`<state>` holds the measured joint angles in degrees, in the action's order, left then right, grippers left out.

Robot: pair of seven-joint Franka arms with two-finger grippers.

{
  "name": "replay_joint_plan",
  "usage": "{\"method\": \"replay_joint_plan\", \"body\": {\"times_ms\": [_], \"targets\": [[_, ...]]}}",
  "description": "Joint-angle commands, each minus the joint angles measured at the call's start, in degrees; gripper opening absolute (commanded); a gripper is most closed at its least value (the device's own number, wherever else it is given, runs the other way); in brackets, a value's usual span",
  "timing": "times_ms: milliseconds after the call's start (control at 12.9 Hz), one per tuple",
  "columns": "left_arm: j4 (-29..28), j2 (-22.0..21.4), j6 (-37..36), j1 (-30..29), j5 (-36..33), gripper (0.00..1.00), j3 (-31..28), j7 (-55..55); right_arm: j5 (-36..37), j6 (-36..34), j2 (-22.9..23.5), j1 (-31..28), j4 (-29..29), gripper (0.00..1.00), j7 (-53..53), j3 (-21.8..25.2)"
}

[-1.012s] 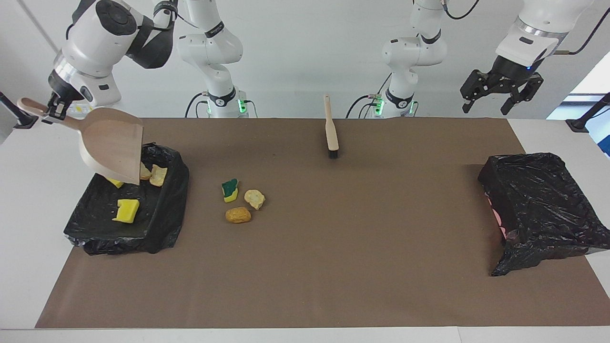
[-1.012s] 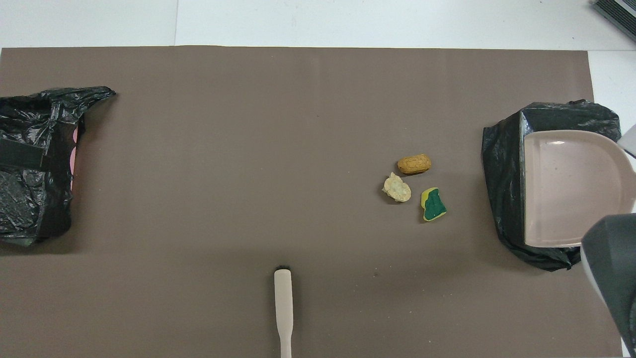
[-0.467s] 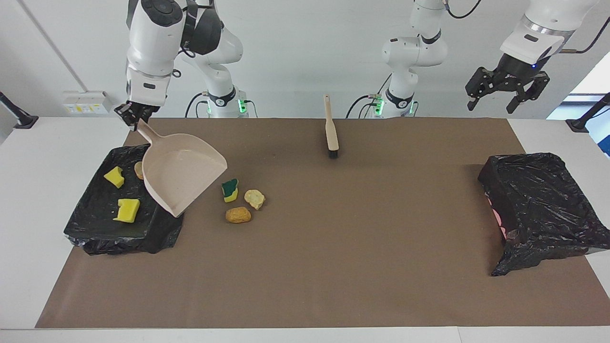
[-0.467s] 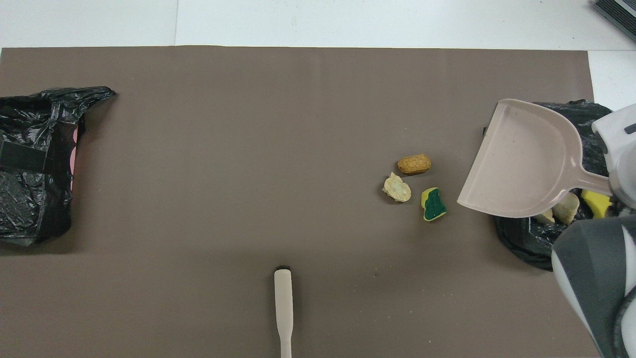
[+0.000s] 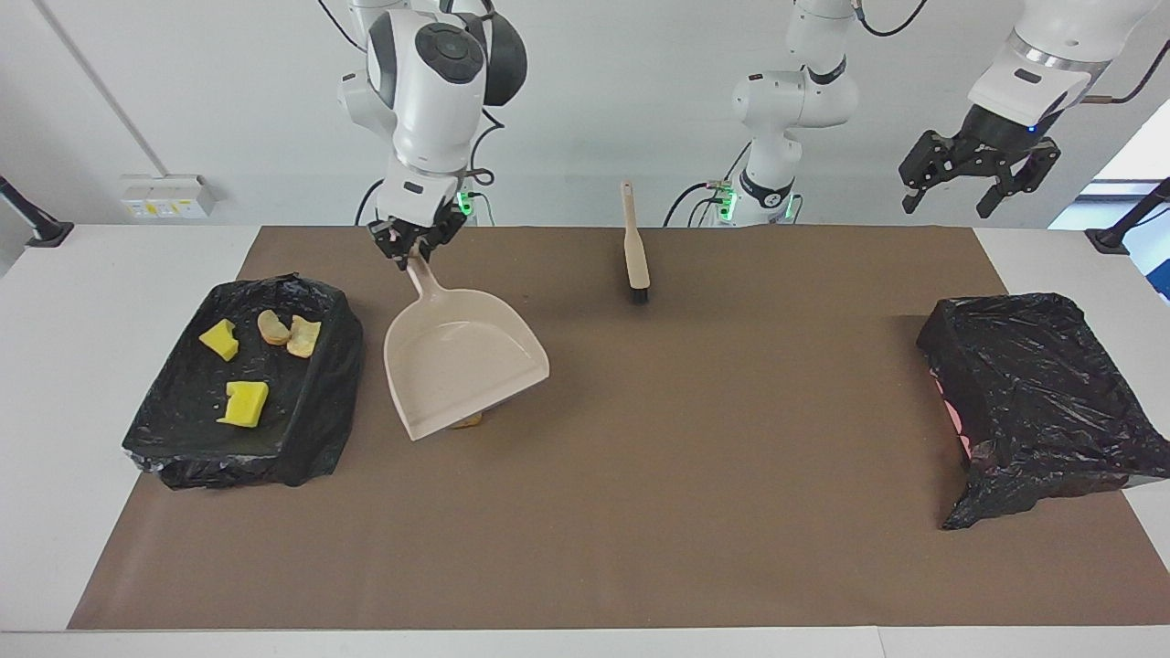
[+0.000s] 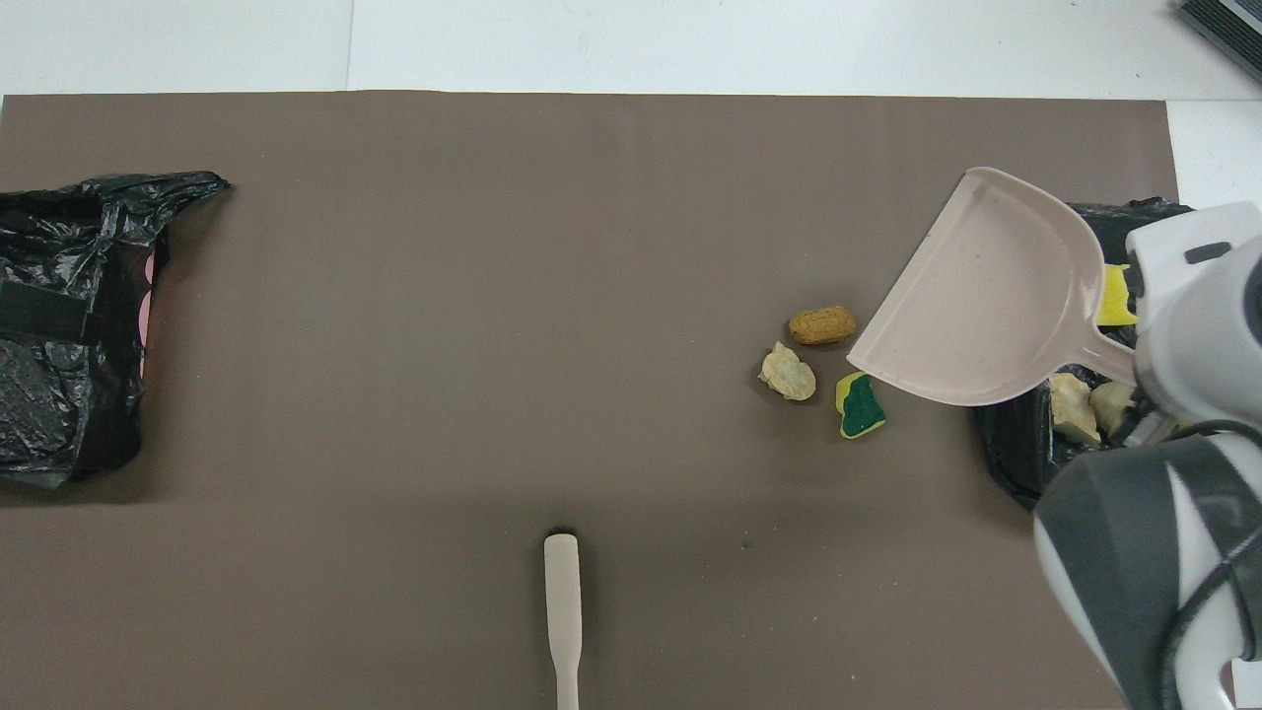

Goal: Sweep and dump trash in bin
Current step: 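Bring the empty dustpan back to the table center with the right gripper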

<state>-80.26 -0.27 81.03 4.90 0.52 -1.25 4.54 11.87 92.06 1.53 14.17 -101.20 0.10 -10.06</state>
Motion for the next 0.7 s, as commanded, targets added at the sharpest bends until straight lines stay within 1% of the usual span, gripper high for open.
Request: {"method": "replay_joint_plan", "body": {"times_ms": [0, 78, 233, 389, 467, 545, 623], "targets": [[-1.56, -1.4, -3.23, 0.46, -0.79, 1.0, -0.24, 0.56, -7.19, -0.84, 9.96, 3.31, 10.21, 0.0, 13.29, 0.13], [-1.56, -1.49, -4.47, 0.46, -0.61, 1.0, -0.24, 0.56, -8.96, 0.56, 12.16, 4.19, 11.88, 0.0, 17.08, 0.13], [-1.74, -1.84, -5.01, 0.55, -0.52, 1.0, -0.24, 1.08, -9.67, 4.94, 16.91, 8.57, 14.18, 0.0, 26.47, 0.13], [-2.0, -1.84, -4.92, 0.46, -0.44, 1.0, -0.24, 1.44, -15.01, 11.35, 21.3, 12.0, 15.93, 0.0, 37.28, 0.13], [-2.0, -1.84, -4.83, 0.46, -0.43, 1.0, -0.24, 1.44, -16.34, 14.34, 24.02, 13.85, 17.6, 0.0, 42.21, 0.13], [-2.0, -1.84, -4.75, 0.37, -0.43, 1.0, -0.24, 1.44, -16.36, 16.55, 27.01, 15.35, 19.53, 0.0, 45.74, 0.13], [-1.91, -1.84, -4.75, 0.37, -0.43, 1.0, -0.33, 1.27, -16.27, 18.31, 29.47, 16.58, 21.03, 0.0, 46.99, 0.21]]}}
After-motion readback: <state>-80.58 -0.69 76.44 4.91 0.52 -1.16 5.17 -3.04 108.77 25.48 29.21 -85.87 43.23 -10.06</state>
